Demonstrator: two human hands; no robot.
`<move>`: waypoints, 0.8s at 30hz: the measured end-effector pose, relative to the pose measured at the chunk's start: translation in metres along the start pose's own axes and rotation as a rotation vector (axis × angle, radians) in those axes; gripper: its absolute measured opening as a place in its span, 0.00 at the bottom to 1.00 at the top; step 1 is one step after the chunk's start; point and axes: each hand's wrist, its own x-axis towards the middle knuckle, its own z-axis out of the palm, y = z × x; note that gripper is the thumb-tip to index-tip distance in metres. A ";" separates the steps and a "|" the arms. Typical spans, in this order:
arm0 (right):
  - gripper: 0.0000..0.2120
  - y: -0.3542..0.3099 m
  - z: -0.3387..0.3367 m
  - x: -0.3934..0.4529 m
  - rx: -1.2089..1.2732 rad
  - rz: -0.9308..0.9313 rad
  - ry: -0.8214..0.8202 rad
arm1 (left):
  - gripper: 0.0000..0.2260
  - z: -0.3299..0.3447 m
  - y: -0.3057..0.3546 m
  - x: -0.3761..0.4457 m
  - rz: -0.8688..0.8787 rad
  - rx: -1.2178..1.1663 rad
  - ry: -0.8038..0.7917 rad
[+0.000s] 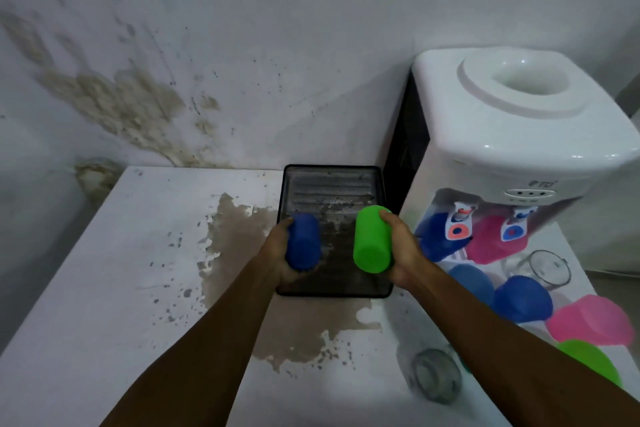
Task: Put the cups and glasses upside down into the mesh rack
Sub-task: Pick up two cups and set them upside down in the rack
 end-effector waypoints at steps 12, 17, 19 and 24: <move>0.13 -0.031 0.060 0.067 -0.244 0.258 -0.044 | 0.39 0.026 0.087 0.075 0.352 0.886 0.367; 0.28 -0.041 0.082 0.110 -0.598 -0.088 0.245 | 0.32 0.032 0.107 0.101 0.661 1.121 0.452; 0.27 -0.048 0.089 0.123 -0.783 -0.228 0.310 | 0.32 0.032 0.111 0.113 0.711 1.170 0.394; 0.30 -0.060 0.108 0.147 -1.126 -0.374 0.297 | 0.32 0.033 0.116 0.135 0.824 1.291 0.351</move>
